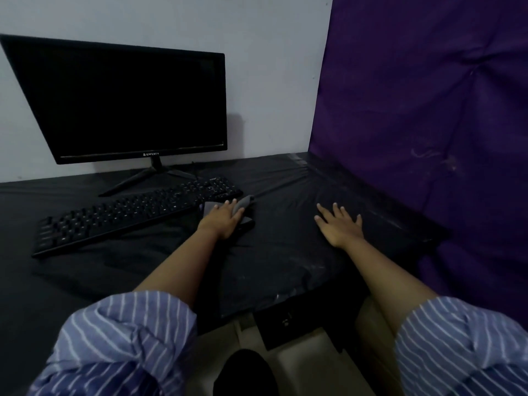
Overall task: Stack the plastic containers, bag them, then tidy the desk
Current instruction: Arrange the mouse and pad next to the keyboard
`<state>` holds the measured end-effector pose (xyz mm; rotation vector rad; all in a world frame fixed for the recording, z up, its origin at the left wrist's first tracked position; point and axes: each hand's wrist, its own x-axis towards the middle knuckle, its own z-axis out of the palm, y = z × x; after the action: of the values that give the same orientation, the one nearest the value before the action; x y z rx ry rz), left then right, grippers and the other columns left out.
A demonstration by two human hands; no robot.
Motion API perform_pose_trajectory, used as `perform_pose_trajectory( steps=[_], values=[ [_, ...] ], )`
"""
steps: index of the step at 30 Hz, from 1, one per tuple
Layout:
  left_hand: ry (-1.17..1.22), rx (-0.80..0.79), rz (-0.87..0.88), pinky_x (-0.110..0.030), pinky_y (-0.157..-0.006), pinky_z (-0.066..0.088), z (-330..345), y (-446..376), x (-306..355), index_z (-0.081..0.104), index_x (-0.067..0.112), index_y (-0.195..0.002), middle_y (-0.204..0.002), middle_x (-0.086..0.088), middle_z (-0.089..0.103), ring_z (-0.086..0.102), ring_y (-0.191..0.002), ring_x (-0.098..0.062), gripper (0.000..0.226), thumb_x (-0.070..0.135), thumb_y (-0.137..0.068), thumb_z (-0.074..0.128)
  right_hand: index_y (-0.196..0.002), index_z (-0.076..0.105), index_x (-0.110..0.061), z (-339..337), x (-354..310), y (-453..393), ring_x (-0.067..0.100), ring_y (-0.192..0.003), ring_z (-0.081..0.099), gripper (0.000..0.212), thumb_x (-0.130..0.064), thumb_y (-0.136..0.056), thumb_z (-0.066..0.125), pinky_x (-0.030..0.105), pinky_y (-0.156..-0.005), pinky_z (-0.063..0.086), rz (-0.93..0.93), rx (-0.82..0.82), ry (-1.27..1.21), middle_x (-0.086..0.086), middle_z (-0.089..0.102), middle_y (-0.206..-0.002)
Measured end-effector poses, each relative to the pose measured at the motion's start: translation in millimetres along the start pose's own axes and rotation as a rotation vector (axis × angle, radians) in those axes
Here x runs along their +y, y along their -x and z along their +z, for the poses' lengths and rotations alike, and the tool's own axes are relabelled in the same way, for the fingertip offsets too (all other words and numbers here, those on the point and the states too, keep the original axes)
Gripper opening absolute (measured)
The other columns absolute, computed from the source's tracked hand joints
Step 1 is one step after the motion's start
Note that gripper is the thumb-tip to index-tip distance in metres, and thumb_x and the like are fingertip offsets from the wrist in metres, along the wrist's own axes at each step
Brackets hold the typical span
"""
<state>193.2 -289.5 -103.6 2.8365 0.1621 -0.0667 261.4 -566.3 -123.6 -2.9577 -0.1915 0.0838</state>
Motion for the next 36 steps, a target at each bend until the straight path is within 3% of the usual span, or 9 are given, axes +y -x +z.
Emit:
perform_pose_trajectory(
  steps=[10, 15, 20, 28, 31, 36],
  values=[
    [0.078, -0.035, 0.148, -0.030, -0.120, 0.003, 21, 20, 39, 0.013, 0.013, -0.154, -0.161, -0.005, 0.013, 0.007, -0.149, -0.018, 0.057, 0.040, -0.104, 0.019, -0.153, 0.009, -0.040, 2, -5, 2, 0.022, -0.150, 0.000, 0.056, -0.055, -0.099, 0.016, 0.055, -0.117, -0.008, 0.018, 0.038, -0.012, 0.002, 0.001, -0.163],
    [0.030, -0.077, 0.283, -0.030, -0.118, 0.002, 35, 50, 77, 0.014, 0.013, -0.153, -0.161, -0.004, 0.010, 0.006, -0.149, -0.020, 0.050, 0.031, -0.106, 0.019, -0.153, 0.016, -0.037, 1, -8, 11, 0.023, -0.150, 0.005, 0.051, -0.046, -0.102, 0.019, 0.053, -0.118, -0.003, 0.023, 0.063, -0.048, 0.002, 0.007, -0.163],
    [0.061, -0.079, 0.343, -0.032, -0.121, 0.006, 47, 64, 95, 0.015, 0.012, -0.153, -0.161, -0.003, 0.014, 0.009, -0.149, -0.018, 0.054, 0.036, -0.105, 0.020, -0.152, 0.022, -0.036, -2, 0, 21, 0.021, -0.150, 0.009, 0.048, -0.038, -0.104, 0.024, 0.050, -0.119, 0.001, -0.004, 0.065, -0.083, 0.001, 0.011, -0.163],
    [0.109, -0.009, 0.190, -0.043, -0.119, 0.017, 32, 64, 63, 0.023, 0.014, -0.151, -0.158, -0.007, 0.024, 0.022, -0.145, -0.027, 0.055, 0.040, -0.103, 0.026, -0.151, 0.025, -0.034, 1, -5, 35, 0.022, -0.150, 0.009, 0.048, -0.039, -0.103, 0.026, 0.054, -0.118, -0.003, 0.007, 0.083, -0.076, 0.004, 0.014, -0.162],
    [0.053, -0.023, 0.135, -0.039, -0.119, 0.017, 28, 60, 36, 0.014, 0.017, -0.154, -0.160, -0.006, 0.016, 0.019, -0.146, -0.030, 0.057, 0.041, -0.103, 0.025, -0.151, 0.026, -0.035, 2, -12, 38, 0.023, -0.150, 0.009, 0.049, -0.041, -0.103, 0.026, 0.056, -0.117, -0.003, -0.014, 0.073, -0.086, 0.005, 0.014, -0.162],
    [0.071, 0.050, -0.006, -0.037, -0.118, 0.018, 10, 56, -15, 0.016, 0.017, -0.153, -0.160, -0.007, 0.018, 0.020, -0.145, -0.030, 0.057, 0.041, -0.103, 0.026, -0.150, 0.026, -0.035, 2, -27, 39, 0.022, -0.150, 0.007, 0.048, -0.043, -0.103, 0.025, 0.059, -0.116, -0.005, -0.023, 0.058, -0.082, 0.004, 0.012, -0.162]
  ],
)
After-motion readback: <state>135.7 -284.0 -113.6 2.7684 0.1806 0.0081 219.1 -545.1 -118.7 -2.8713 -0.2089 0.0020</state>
